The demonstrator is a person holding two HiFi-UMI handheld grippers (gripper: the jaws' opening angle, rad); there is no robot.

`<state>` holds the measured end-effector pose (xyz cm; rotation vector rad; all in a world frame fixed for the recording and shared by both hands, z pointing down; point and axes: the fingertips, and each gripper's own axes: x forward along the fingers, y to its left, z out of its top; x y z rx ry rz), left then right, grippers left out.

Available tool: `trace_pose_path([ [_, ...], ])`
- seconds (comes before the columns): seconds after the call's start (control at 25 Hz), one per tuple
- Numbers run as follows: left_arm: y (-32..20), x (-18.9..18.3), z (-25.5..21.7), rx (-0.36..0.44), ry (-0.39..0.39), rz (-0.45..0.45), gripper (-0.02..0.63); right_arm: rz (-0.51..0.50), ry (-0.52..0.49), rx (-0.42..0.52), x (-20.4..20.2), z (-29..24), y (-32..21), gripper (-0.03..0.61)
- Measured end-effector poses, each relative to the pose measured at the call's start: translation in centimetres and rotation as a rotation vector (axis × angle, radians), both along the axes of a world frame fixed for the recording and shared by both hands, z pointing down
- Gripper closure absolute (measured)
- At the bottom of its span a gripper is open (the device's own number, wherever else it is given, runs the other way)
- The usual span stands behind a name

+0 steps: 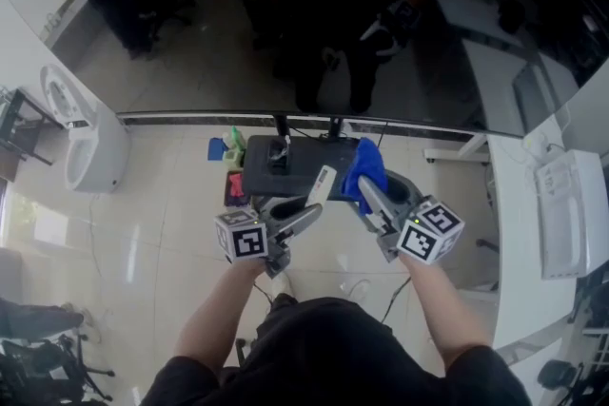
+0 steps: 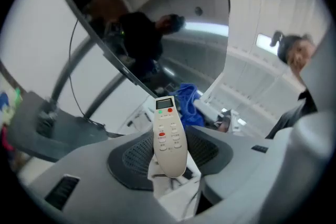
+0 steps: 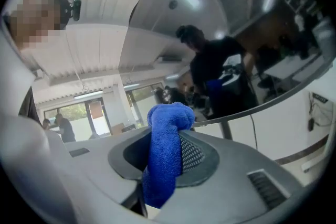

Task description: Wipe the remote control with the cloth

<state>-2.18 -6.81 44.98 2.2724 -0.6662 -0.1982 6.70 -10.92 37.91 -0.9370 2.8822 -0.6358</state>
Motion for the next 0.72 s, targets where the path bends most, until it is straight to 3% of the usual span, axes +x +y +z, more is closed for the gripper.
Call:
trace_pose_path([
  [0.16, -1.8, -4.1, 4.1, 0.134, -0.472, -0.243, 0.417, 0.076, 0.169, 0.086, 1.0, 0.9, 0.6, 0.469],
  [0.28, -2.8, -6.5, 7.2, 0.134, -0.679, -0.384, 0.417, 0.100, 0.286, 0.110, 1.0, 2.4, 1.1, 0.469],
  [0.36, -3.5, -7.3, 9.6, 0.091, -0.750, -0.441, 0.417, 0.103, 0.360, 0.119, 0.9, 3.7, 1.5, 0.469],
  [0.52, -5.3, -7.5, 15.0, -0.015, -0.817, -0.505, 0.417, 0.092, 0.472, 0.112, 0.8, 6.1, 3.1, 0.469],
  [0.72, -9.1, -6.6, 22.9, -0.120, -0.876, -0.528, 0.417, 0.084, 0.526, 0.027, 1.7, 10.1, 5.2, 0.469],
])
